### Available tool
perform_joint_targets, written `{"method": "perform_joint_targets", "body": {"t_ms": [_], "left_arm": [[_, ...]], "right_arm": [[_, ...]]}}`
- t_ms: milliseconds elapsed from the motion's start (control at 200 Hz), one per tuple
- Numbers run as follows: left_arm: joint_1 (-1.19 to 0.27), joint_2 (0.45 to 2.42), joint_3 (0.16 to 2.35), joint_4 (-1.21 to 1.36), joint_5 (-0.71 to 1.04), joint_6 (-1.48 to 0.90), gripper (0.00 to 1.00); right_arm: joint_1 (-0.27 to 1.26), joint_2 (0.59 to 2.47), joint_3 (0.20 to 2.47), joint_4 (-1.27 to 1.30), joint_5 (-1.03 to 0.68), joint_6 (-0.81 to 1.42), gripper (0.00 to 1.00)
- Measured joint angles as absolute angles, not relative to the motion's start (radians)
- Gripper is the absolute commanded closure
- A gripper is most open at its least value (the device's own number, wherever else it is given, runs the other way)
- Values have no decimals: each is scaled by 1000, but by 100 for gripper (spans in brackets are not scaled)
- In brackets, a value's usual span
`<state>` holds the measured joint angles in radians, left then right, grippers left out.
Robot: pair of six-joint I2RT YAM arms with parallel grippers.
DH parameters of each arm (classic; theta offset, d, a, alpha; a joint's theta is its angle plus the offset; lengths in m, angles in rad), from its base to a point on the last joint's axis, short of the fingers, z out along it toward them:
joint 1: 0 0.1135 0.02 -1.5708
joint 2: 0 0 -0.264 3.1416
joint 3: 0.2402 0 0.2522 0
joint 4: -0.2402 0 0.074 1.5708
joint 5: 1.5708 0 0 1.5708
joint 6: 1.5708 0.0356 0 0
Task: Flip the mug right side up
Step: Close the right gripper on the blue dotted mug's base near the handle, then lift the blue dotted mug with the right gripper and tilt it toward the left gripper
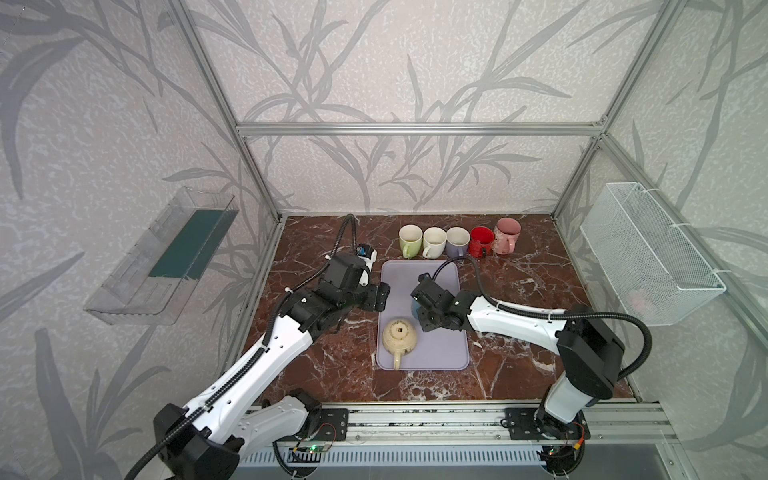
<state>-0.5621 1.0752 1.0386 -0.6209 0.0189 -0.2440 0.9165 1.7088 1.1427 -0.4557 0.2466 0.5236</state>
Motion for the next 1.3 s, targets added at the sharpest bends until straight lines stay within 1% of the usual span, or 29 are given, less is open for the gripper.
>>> {"method": "perform_joint_targets", "body": {"t_ms": [40, 90, 320, 375, 445, 470, 560, 660, 765, 835, 940, 950, 975, 1140, 1300], "left_arm": [[-562, 1075, 1039, -621, 19, -244, 14], [-562, 1075, 1039, -621, 19, -244, 14], [-562, 1075, 1039, -621, 19, -244, 14], [-562, 1075, 1039, -621, 19, -244, 14], [-562, 1075, 1039, -621, 19, -243, 14], [-562, 1075, 1039, -621, 19, -243, 14], [-562, 1075, 1039, -621, 19, -243, 14], [-562, 1075, 1039, -621, 19, -243, 14], [-562, 1076, 1039, -621, 19, -243, 14], [-562, 1077, 1039, -621, 18, -243, 12], [-562, 1081, 1038, -621, 15, -240, 6], [-562, 1081, 1038, -621, 14, -237, 3], [-562, 1081, 1038, -621, 12, -237, 1], [-562, 1081, 1031, -620, -1, -236, 0], [-562, 1079, 1018, -614, -3, -236, 0]], "right_arm": [[916, 1720, 1151, -457, 250, 523, 73], [915, 1729, 1155, -457, 251, 523, 74], [902, 1756, 1168, -467, 250, 522, 74], [899, 1760, 1172, -471, 250, 522, 76], [895, 1764, 1177, -474, 250, 522, 80], [894, 1765, 1177, -474, 249, 521, 85], [892, 1765, 1178, -476, 250, 514, 93], [888, 1766, 1179, -476, 249, 508, 100], [884, 1766, 1179, -476, 244, 502, 100], [881, 1765, 1179, -476, 242, 497, 100], [868, 1748, 1166, -471, 229, 484, 100], [866, 1744, 1163, -470, 227, 481, 100], [862, 1735, 1156, -470, 223, 477, 100], [838, 1632, 1084, -459, 199, 447, 100], [808, 1499, 985, -384, 153, 421, 100]]}}
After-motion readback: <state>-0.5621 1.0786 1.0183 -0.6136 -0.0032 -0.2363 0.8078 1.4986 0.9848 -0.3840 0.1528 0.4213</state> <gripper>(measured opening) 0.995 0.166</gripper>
